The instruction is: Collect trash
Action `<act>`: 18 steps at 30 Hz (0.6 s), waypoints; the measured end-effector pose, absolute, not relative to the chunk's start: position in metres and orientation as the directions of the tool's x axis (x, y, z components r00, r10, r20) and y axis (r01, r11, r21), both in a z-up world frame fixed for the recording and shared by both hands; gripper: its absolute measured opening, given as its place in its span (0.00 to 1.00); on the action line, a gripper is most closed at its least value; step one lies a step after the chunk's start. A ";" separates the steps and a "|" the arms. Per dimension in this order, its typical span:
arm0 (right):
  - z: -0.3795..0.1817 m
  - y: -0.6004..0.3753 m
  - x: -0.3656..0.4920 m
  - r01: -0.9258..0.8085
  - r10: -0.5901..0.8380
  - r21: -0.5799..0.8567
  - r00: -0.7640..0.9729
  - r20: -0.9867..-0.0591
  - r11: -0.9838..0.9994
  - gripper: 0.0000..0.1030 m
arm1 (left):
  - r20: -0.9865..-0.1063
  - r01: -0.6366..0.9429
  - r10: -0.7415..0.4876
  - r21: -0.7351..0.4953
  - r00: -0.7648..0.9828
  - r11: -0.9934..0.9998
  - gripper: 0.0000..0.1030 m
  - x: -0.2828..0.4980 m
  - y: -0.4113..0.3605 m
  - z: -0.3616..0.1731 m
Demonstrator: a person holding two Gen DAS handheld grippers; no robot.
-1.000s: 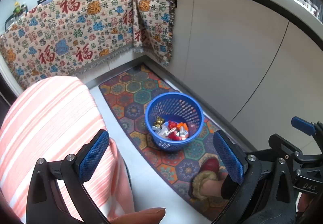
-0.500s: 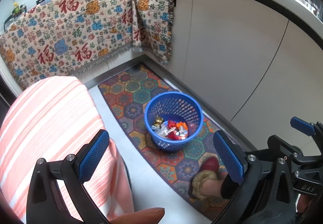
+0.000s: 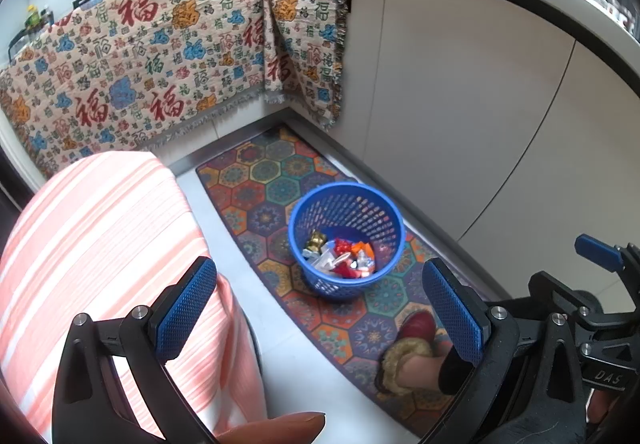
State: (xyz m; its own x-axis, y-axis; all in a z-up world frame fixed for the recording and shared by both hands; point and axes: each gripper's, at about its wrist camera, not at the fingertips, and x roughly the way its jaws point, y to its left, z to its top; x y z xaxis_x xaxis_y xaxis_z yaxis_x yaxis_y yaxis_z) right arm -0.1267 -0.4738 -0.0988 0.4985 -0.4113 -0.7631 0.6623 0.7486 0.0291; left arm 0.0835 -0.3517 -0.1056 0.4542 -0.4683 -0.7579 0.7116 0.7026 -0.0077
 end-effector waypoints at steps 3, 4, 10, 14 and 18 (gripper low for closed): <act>-0.100 -0.475 -0.125 0.660 -0.410 0.027 0.498 -0.764 0.751 0.88 | -0.759 0.710 -0.466 -0.007 0.455 0.705 1.00 0.084 -0.352 -0.105; -0.101 -0.475 -0.125 0.660 -0.410 0.027 0.498 -0.765 0.751 0.88 | -0.759 0.710 -0.465 -0.006 0.455 0.704 1.00 0.084 -0.351 -0.106; -0.102 -0.475 -0.123 0.658 -0.408 0.026 0.497 -0.766 0.753 0.88 | -0.762 0.708 -0.463 -0.007 0.454 0.706 1.00 0.085 -0.351 -0.106; -0.104 -0.477 -0.123 0.657 -0.406 0.025 0.495 -0.768 0.754 0.88 | -0.764 0.710 -0.461 -0.005 0.452 0.704 0.99 0.086 -0.351 -0.108; -0.106 -0.477 -0.122 0.659 -0.406 0.024 0.491 -0.770 0.752 0.88 | -0.768 0.712 -0.454 0.003 0.451 0.702 0.99 0.087 -0.352 -0.110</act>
